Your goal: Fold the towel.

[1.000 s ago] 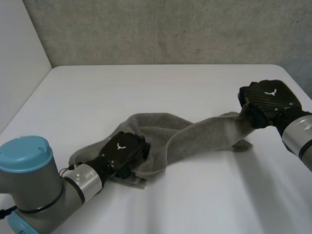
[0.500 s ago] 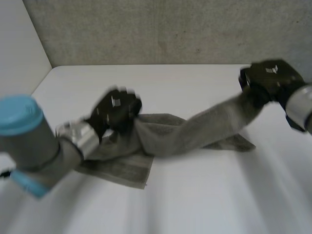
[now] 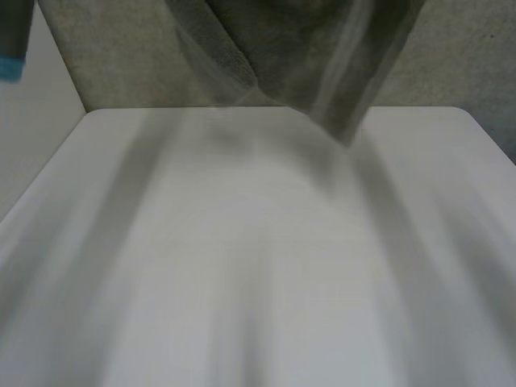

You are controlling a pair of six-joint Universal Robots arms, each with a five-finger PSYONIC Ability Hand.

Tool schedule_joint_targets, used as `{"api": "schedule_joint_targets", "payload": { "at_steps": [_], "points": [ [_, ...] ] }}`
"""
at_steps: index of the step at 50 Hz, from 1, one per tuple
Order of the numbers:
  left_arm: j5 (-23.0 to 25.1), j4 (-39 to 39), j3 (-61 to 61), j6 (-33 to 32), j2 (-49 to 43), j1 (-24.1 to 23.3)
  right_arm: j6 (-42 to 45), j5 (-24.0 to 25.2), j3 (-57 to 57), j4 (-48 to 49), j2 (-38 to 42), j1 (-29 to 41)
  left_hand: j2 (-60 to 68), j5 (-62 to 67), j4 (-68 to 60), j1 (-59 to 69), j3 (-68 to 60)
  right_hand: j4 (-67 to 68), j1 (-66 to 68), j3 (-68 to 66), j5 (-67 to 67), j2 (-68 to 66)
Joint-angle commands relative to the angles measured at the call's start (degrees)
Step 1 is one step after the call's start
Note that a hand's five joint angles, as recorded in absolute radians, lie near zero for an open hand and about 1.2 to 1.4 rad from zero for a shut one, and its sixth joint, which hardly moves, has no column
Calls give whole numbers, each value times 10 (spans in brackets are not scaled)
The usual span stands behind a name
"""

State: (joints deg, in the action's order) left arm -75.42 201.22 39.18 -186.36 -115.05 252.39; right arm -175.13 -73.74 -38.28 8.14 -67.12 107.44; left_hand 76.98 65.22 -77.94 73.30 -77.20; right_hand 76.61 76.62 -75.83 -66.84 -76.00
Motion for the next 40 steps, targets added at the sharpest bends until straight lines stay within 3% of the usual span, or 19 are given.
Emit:
{"api": "schedule_joint_targets", "payload": {
  "at_steps": [1,7,14,21,27,30,31,32,40],
  "points": [
    [90,59,334,10,58,44,29,133,-204,-39,-30,-23,30,48,-21,67,-28,34,34,-42,-32,-40],
    [147,144,546,-27,63,52,89,149,-349,-34,-57,-29,30,48,-21,67,-28,34,34,-42,-32,-40],
    [160,187,656,-93,44,52,196,142,-520,-27,-82,-25,30,48,-21,67,-28,34,34,-42,-32,-40],
    [153,186,678,-143,-1,54,181,118,-586,15,-124,-36,30,48,-21,67,-28,34,34,-42,-32,-40],
    [151,189,679,-144,-11,54,125,73,-609,29,-141,-84,30,48,-21,67,-28,34,34,-42,-32,-40],
    [150,189,679,-146,-21,54,101,65,-616,35,-141,-105,-213,-195,222,-176,215,34,34,-42,-32,-40],
    [150,189,679,-146,-21,54,91,65,-616,36,-140,-115,-213,-196,223,-177,216,34,34,-42,-32,-40],
    [150,189,680,-146,-22,55,91,65,-616,36,-140,-116,-335,-317,345,-298,337,34,34,-42,-32,-40],
    [150,182,680,-188,-21,57,93,65,-616,46,-128,-141,-425,-408,435,-388,427,34,34,-42,-32,-40]
  ]
}}
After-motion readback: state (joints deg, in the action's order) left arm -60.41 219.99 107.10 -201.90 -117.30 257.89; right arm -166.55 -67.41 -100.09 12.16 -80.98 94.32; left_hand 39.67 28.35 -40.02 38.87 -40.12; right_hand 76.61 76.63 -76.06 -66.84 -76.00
